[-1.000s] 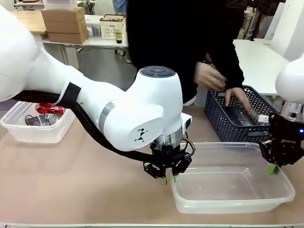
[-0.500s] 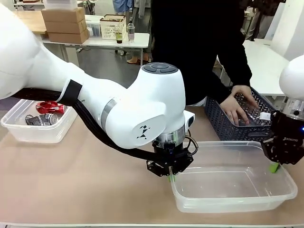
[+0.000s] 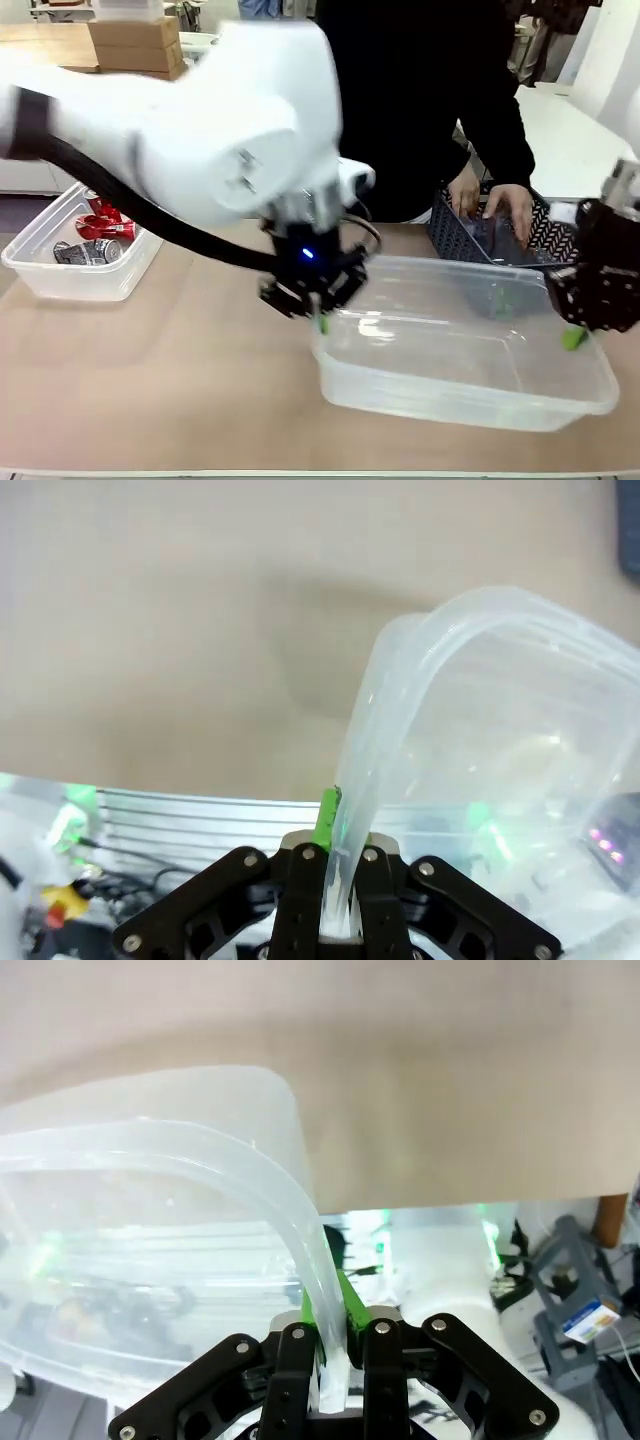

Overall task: Sort the waste into each basket.
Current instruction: Pick up the Organizing box on the right side of the table and lift it.

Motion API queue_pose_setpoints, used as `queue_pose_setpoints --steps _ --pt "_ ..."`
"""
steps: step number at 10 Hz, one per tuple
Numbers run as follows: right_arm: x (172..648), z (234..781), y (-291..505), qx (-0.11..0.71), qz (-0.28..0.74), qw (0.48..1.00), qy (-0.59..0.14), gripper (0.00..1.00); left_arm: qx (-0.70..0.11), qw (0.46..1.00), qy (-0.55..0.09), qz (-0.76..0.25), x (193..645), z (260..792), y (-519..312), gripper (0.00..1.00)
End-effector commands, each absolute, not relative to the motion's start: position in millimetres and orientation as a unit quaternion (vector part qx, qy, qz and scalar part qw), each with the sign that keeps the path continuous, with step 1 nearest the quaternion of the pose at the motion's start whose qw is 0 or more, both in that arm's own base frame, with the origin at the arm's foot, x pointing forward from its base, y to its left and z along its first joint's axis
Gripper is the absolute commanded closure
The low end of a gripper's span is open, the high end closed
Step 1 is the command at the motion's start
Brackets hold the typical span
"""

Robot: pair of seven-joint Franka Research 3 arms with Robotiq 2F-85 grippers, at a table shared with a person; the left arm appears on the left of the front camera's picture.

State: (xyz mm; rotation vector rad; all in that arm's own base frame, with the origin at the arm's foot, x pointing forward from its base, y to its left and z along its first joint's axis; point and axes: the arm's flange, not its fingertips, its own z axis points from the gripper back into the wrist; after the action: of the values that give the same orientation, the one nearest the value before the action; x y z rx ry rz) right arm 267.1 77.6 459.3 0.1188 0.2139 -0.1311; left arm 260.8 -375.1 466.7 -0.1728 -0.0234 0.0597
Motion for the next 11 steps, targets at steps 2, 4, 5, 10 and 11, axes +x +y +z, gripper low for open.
queue_pose_setpoints --steps 2,4,5,10,11 --pt "298 487 145 0.082 -0.085 0.988 0.104 1.0 -0.102 0.991 -0.033 0.085 284 503 -264 1.0" --pt "331 490 187 0.089 -0.113 0.982 0.125 1.0 -0.101 0.987 -0.047 0.116 296 501 -213 1.0" --pt "346 489 203 0.086 -0.123 0.98 0.131 1.0 -0.101 0.985 -0.05 0.129 302 496 -198 1.0" --pt "402 473 197 0.038 -0.123 0.983 0.129 1.0 -0.098 0.989 -0.033 0.106 311 481 -199 1.0" --pt "389 474 231 0.092 -0.093 0.982 0.139 1.0 -0.098 0.989 -0.033 0.106 311 481 -199 1.0"
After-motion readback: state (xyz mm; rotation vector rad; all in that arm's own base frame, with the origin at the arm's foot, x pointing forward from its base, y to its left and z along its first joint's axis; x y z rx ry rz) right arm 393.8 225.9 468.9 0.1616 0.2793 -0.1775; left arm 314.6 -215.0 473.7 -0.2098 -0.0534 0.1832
